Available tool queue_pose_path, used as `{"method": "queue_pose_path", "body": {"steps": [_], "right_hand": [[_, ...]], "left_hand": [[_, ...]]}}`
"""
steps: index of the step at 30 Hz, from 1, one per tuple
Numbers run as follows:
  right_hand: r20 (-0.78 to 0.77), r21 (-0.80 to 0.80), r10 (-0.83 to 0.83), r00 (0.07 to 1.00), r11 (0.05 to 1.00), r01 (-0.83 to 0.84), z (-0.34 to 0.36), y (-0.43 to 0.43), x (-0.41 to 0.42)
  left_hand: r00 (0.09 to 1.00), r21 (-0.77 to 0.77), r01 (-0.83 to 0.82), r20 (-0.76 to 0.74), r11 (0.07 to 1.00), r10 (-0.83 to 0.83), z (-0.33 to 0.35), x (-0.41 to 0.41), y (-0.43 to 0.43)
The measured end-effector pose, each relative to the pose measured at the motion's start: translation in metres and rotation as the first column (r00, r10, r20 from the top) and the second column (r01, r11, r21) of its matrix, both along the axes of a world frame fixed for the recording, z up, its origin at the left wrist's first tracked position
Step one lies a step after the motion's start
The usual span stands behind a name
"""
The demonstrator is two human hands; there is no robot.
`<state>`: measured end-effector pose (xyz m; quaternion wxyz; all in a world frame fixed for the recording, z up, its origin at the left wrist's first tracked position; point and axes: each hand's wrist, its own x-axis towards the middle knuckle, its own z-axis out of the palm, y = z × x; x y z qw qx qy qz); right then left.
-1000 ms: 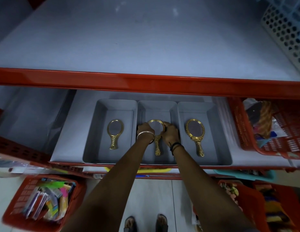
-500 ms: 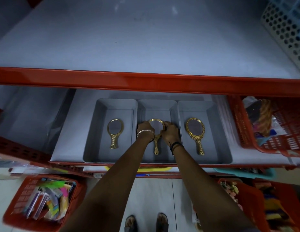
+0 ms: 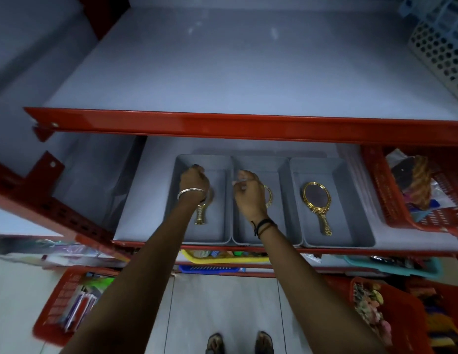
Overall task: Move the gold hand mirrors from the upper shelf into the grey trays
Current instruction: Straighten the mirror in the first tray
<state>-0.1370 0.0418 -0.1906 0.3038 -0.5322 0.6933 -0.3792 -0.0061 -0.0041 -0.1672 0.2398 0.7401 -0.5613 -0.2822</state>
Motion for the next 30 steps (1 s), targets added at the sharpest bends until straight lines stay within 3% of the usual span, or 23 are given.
{"method": "queue_pose_path", "body": {"steps": [3,9,15,30], "right_hand": [[0.045,0.105,0.088,0.995,0.990,-0.092,-0.003,-0.007,0.031],[-0.057,0.391,0.212,0.976,0.904,-0.174,-0.030,-0.022,0.059],[-0.092,0.489,0.178,0.980,0.865,-0.111,-0.052,-0.038,0.069],[-0.022,0.454,0.133,0.991,0.884,-0.109,-0.059,-0.039,0.074]], "left_hand": [[0.997,0.175,0.014,0.077,0.984,-0.028,-0.014,0.029,-0.005],[0.981,0.388,0.119,0.094,0.914,-0.167,-0.051,0.049,-0.016],[0.986,0.396,0.119,0.062,0.910,-0.156,-0.064,0.053,-0.024],[0.995,0.379,0.090,0.005,0.921,-0.100,-0.069,0.049,-0.023]]}}
